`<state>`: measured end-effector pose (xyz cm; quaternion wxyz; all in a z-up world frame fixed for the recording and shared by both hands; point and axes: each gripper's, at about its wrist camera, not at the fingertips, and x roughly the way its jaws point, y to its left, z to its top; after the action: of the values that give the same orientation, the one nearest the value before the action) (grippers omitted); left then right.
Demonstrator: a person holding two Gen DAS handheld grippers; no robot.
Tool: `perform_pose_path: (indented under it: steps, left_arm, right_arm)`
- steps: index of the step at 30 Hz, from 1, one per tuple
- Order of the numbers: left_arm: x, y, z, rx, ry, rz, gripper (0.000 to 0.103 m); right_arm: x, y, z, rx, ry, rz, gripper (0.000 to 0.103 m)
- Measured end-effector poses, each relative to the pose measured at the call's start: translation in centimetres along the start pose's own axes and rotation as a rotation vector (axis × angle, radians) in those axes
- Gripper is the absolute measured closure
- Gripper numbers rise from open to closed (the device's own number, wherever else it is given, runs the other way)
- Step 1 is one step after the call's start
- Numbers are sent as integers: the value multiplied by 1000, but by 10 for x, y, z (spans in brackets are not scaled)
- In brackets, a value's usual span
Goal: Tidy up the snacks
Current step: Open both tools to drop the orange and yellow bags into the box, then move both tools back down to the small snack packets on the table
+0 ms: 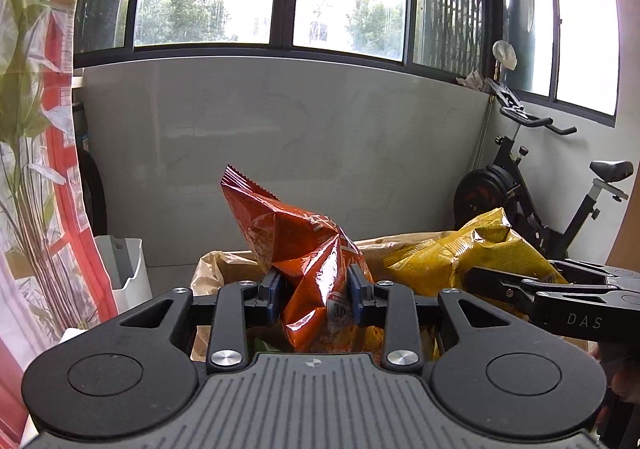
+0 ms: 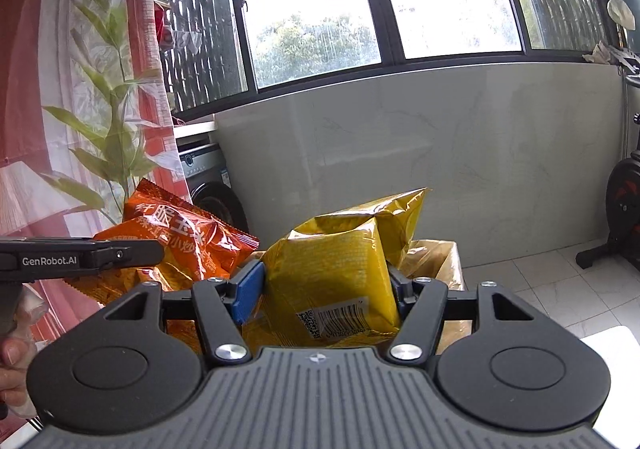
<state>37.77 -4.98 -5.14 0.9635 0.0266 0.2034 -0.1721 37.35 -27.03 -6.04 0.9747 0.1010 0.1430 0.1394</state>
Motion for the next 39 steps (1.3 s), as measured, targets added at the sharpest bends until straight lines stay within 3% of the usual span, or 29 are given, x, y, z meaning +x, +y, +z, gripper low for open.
perform_pose_path:
  steps: [1,3,4,6,16,24,31,39]
  left_arm:
    - [2,1,-2,1,13,9,62]
    - [3,6,-6,-6,25,26,30]
    - [2,9,-6,-12,15,31,27]
    - [-3,12,-8,-20,6,32,27]
    - [-41,9,-15,-44,8,57,27]
    - [-100,13,-55,-122,13,112,27]
    - [-125,7,-111,-216,61,158,27]
    - [-120,7,-159,-273,195,199,27]
  right_arm:
    - [4,1,-1,3,16,-2,37]
    - [10,2,-4,15,51,-3,36]
    - [11,2,-5,18,61,-1,31]
    - [9,2,-7,16,71,-4,26]
    - [-47,-4,-18,-2,-2,45,26]
    - [-102,-8,-54,-40,-13,42,26]
    - [-125,-19,-109,-68,85,35,26]
    - [-136,-46,-162,-166,241,39,26]
